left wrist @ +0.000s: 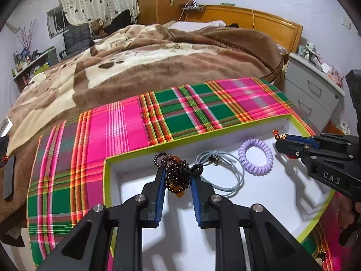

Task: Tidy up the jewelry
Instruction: 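Carry both items into the yellow box and open both tools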

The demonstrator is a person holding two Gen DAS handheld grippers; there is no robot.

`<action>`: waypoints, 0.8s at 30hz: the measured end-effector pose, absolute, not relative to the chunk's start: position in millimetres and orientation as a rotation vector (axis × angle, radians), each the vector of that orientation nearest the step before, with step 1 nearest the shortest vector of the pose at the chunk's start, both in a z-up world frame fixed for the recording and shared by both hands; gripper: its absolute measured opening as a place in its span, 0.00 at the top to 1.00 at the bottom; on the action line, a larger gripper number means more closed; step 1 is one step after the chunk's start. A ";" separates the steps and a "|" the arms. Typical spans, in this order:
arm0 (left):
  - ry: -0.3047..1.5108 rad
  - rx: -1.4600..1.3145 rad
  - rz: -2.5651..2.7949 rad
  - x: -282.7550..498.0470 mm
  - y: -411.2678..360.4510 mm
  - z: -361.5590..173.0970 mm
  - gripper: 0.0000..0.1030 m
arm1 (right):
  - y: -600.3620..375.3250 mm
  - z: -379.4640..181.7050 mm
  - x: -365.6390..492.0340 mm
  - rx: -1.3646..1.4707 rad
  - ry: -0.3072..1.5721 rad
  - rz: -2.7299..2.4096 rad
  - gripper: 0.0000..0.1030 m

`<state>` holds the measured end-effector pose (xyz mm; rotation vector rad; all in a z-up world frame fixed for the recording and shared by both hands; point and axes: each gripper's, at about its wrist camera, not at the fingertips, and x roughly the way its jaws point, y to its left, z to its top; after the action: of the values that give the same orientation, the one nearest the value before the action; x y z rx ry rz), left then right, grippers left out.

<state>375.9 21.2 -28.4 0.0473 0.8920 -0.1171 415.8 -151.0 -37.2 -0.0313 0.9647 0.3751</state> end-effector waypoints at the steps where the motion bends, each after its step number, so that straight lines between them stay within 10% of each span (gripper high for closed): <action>1: 0.898 0.041 -0.122 376.5 21.1 -30.0 0.79 | -150.9 -38.7 417.1 -0.030 0.969 0.374 0.87; 24: 0.790 -0.081 -0.139 336.1 39.8 -1.1 0.74 | -167.3 -8.8 378.4 0.045 0.868 0.406 0.65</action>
<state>336.1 39.8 -1.1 -0.0815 0.7904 -0.1393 378.4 -167.3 -8.8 0.0453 0.8680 0.4061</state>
